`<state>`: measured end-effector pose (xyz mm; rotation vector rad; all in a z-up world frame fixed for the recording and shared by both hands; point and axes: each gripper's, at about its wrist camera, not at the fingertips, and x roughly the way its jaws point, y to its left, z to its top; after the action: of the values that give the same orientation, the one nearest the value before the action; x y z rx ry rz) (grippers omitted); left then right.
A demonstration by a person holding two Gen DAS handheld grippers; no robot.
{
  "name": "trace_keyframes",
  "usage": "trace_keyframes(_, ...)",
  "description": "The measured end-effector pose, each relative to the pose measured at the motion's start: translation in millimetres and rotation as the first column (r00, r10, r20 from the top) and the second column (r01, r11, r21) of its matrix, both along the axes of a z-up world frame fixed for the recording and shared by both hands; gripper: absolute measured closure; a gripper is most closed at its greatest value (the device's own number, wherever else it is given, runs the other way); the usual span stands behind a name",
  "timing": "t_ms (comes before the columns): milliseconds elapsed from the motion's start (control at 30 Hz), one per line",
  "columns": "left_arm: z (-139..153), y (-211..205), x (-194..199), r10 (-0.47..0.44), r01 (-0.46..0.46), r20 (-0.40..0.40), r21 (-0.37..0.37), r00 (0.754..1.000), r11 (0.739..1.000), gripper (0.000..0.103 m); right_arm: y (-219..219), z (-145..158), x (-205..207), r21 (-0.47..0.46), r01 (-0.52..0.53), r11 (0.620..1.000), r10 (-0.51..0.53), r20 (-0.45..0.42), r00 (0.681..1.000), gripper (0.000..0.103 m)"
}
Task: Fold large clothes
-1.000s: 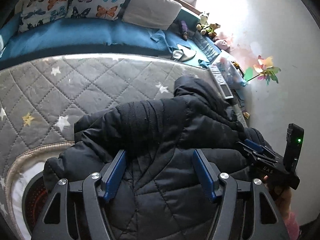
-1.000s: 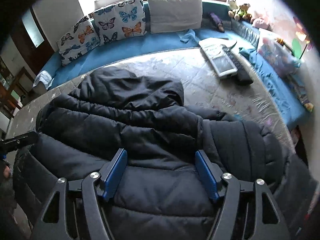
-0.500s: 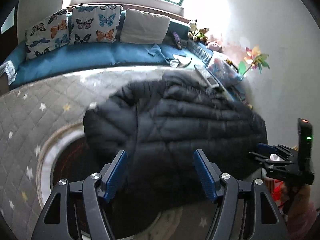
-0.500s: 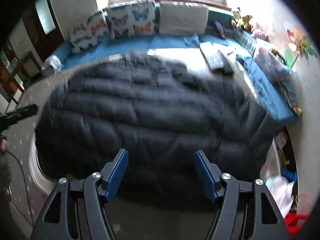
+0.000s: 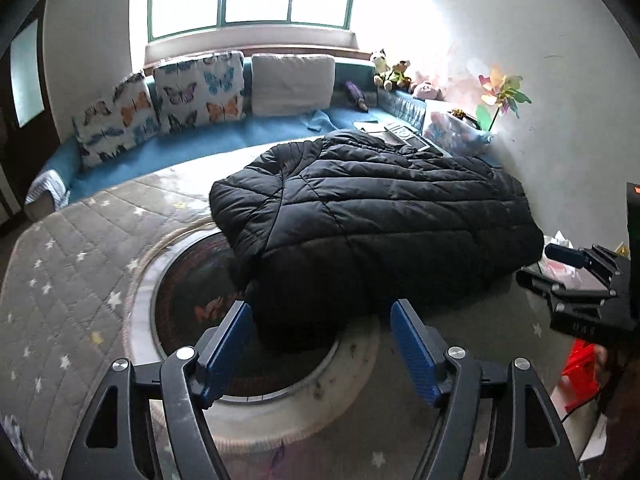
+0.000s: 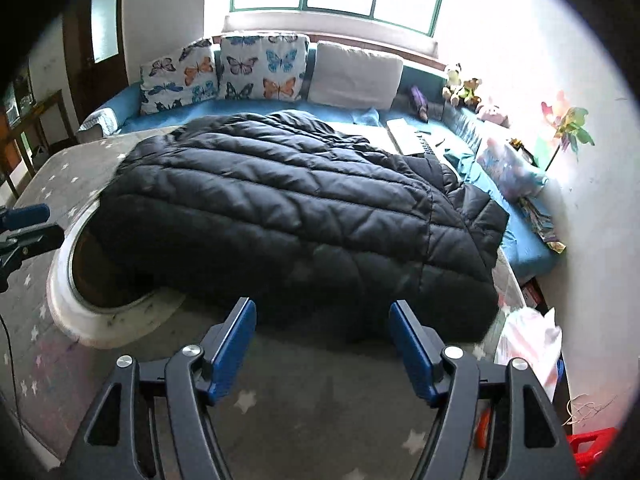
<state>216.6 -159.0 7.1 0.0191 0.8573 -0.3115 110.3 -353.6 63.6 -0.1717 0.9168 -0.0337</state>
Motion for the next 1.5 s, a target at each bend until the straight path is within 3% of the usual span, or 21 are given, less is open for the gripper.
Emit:
trace_keyframes(500,8,17,-105,0.029,-0.029,0.039,0.010,0.999,1.000,0.025,37,6,-79,0.021,0.035,0.999,-0.037,0.134,0.990,0.018)
trace_keyframes(733,-2,25,-128,0.037,-0.037,0.012,-0.004,0.999,0.999,0.025,50,4,-96,0.036,0.032,0.999,-0.037,0.147,0.988,0.012)
trace_keyframes(1067,-1,33,-143,0.049,-0.049,0.025,-0.002,0.999,0.999,0.025,53,1,-109,0.075,0.044,0.996,-0.055,0.153,0.987,0.012)
trace_keyframes(1500,-1,25,-155,0.031,-0.031,0.029,0.005,0.999,1.000,0.025,55,3,-119,0.058,0.060,0.997,-0.069,0.171,0.983,0.012)
